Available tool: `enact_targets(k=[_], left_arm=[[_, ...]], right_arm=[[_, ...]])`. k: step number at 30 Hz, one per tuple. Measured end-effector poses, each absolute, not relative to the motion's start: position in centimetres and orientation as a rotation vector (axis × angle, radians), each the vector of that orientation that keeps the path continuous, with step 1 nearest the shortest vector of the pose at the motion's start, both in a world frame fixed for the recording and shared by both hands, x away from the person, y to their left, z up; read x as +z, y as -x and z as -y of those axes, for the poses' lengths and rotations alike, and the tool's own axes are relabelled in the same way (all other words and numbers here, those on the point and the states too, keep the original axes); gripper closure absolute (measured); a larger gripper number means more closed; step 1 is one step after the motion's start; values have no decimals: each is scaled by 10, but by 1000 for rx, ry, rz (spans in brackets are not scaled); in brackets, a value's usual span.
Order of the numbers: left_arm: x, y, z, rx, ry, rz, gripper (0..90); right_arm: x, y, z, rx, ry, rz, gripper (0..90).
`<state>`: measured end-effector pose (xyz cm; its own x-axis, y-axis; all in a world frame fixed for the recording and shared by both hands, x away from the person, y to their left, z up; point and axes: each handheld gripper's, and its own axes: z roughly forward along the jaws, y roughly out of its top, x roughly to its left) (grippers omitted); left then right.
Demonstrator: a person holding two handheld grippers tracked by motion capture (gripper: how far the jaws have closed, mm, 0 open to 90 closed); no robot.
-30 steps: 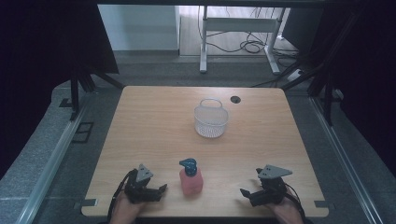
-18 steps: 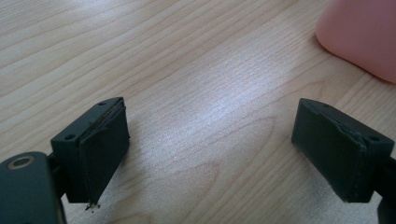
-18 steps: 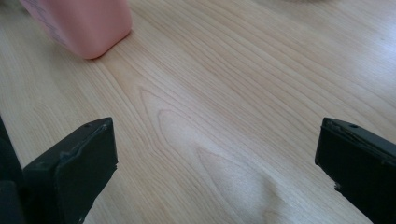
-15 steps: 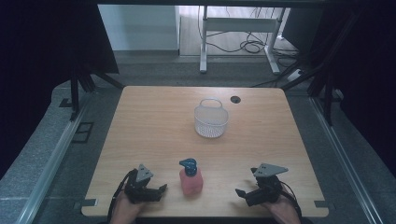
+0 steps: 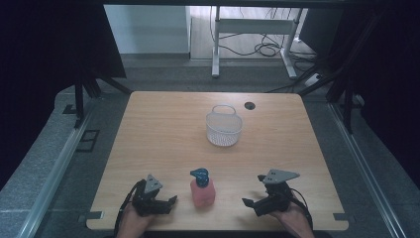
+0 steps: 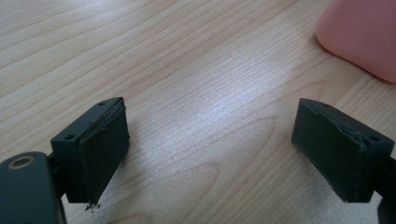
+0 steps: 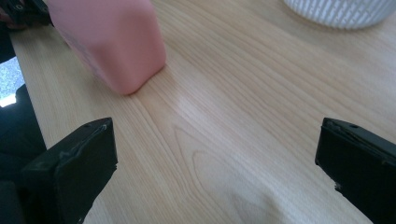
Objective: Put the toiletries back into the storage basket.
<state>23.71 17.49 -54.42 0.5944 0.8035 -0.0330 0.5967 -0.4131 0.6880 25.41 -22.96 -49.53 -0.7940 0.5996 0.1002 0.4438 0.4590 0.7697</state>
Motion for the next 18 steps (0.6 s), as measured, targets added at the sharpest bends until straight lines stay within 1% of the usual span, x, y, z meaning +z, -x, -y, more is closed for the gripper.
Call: enact_targets(k=[15, 16, 18], left_arm=[[-544, -237, -175, 400, -2153, -1104, 107], [-544, -237, -175, 399, -2154, -1104, 107], [-544, -237, -175, 399, -2154, -1103, 107]], right_arm=[[-481, -259, 210, 1289, -872, -2519, 1], [-479, -260, 207, 1295, -865, -2519, 28], [-478, -260, 203, 1294, -854, -2520, 52]])
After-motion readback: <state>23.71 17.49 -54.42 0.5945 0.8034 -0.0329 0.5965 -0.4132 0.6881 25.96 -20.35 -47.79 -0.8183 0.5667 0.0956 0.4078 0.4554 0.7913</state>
